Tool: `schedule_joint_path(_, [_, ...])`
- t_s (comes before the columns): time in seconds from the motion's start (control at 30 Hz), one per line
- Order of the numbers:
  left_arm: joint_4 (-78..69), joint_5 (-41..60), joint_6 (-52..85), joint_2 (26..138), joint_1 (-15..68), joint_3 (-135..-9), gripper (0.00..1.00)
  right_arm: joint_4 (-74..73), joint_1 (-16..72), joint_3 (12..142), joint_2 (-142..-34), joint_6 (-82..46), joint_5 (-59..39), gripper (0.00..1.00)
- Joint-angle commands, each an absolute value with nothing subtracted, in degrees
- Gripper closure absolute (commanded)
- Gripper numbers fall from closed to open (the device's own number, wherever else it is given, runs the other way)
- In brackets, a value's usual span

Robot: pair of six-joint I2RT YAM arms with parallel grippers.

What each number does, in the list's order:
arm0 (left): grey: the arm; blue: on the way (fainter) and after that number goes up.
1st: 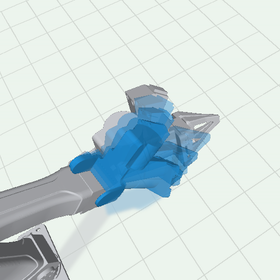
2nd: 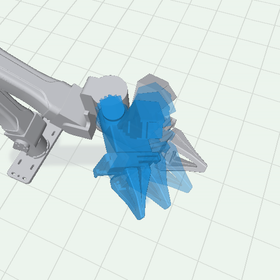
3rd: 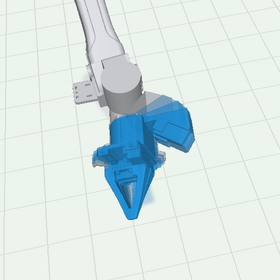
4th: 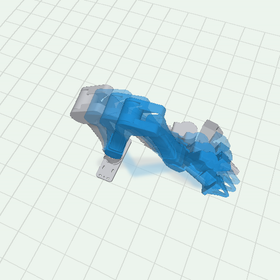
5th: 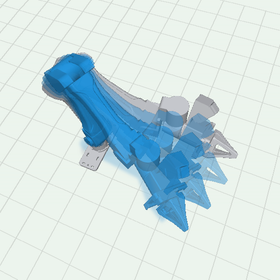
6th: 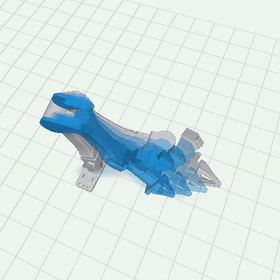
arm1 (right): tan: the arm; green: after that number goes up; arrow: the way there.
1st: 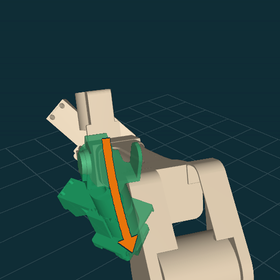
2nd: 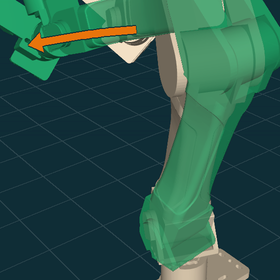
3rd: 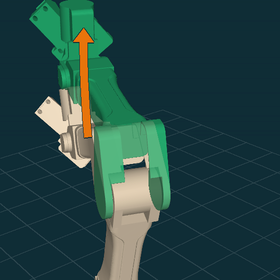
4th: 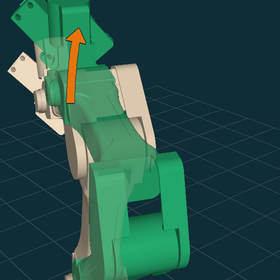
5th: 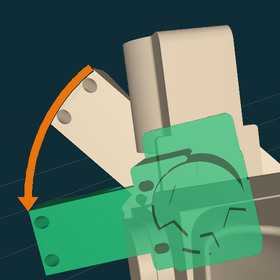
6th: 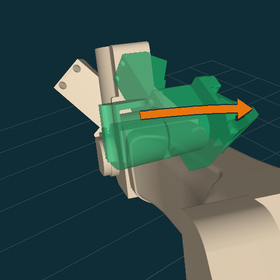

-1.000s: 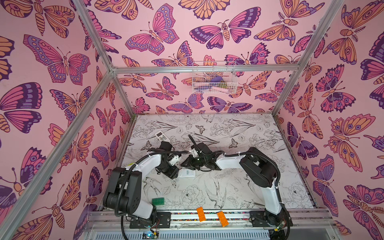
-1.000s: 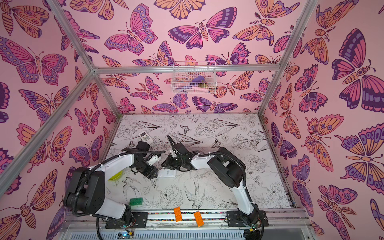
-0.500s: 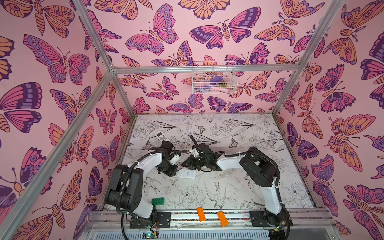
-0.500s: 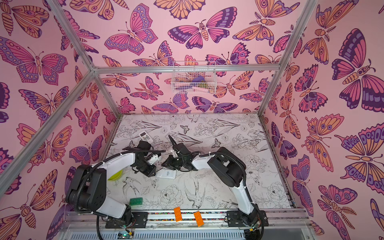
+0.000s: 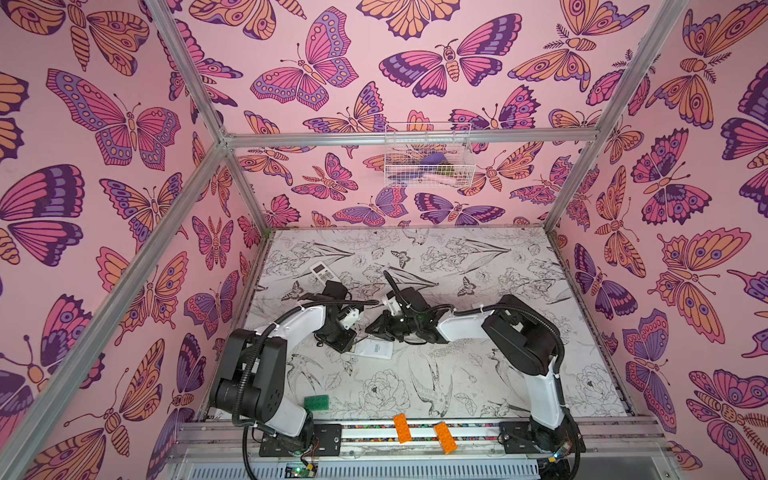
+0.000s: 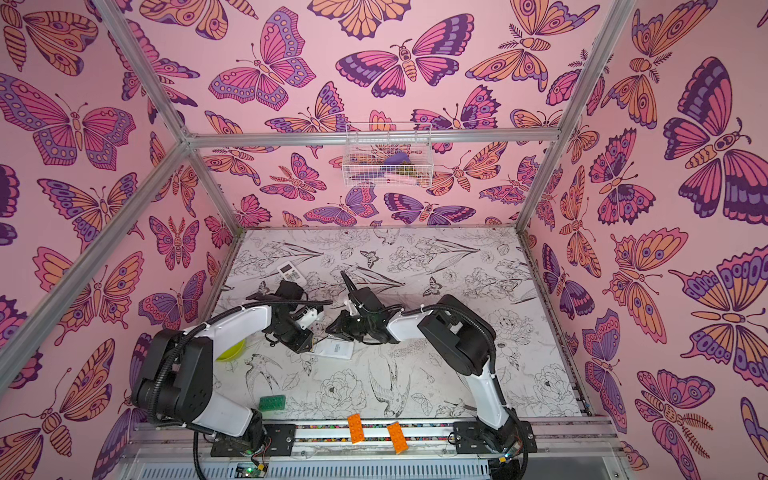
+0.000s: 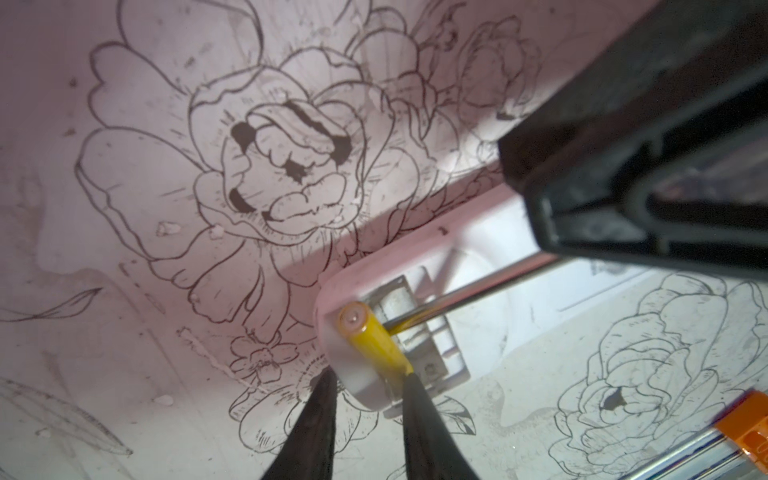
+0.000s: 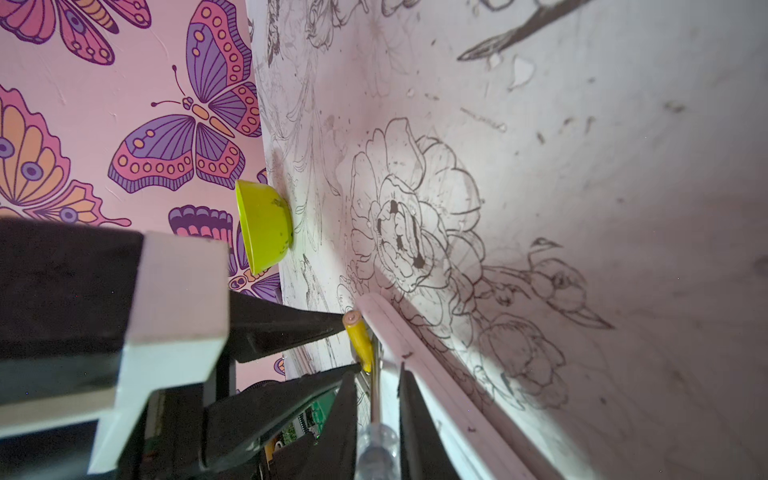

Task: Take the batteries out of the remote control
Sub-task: 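Lever the yellow battery up out of the compartment with the right gripper's screwdriver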

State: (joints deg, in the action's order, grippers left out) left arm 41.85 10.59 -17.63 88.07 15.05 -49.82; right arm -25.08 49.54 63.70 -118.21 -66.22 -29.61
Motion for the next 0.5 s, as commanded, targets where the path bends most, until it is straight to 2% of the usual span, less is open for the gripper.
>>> schedule_joint_path(0.0, [42.7, 12.5, -17.9, 85.9, 15.5, -50.4, 0.70, -26.3, 49.4, 63.3, -115.5, -65.9, -29.2, 1.00])
schedule_joint_path(0.13, [42.8, 14.8, -17.8, 84.7, 15.7, -50.5, 0.66, -28.9, 49.5, 63.7, -115.7, -66.1, -30.4, 1.00])
schedule_joint_path(0.47, [41.4, 13.5, -18.5, 86.9, 15.6, -49.6, 0.65, -30.0, 50.0, 64.1, -117.0, -64.9, -31.1, 1.00])
